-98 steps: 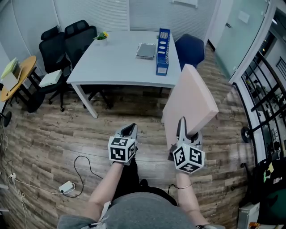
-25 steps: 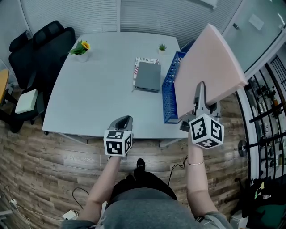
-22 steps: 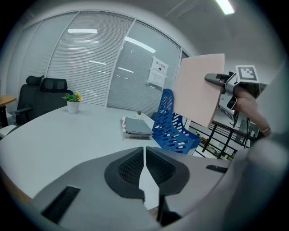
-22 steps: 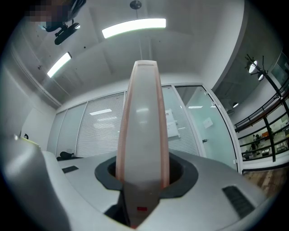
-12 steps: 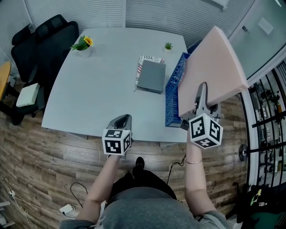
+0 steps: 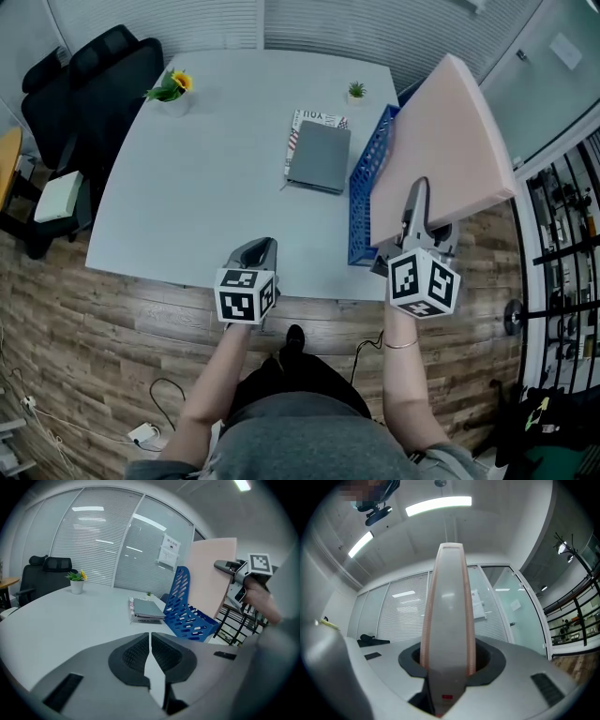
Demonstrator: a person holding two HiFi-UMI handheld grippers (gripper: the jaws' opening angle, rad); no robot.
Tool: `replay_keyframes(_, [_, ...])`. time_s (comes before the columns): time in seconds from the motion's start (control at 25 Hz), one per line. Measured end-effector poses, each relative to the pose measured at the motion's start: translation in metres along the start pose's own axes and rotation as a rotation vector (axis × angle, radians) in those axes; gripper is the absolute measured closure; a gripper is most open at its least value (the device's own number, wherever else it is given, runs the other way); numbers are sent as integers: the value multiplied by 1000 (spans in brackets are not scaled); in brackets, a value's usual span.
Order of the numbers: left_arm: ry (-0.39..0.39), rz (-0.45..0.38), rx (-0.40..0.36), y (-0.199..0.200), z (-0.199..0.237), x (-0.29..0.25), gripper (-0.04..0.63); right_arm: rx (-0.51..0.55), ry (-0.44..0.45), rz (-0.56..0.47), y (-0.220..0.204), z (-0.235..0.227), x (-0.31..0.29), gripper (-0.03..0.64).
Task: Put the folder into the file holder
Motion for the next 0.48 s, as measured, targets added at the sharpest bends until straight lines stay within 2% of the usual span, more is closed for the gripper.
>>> replay_keyframes(0.48, [-3,18,0,-7,-1,-5,565,39,5,63,-33,11,8,453])
Point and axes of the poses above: the fingertips, and each gripper's own axes: x backward along the fingers, z to its left, y out of its top, the point moved 2 cm from there along x, backward along the fingers, and after that the axes turned 15 degrees about x, right-handed, at the moved point
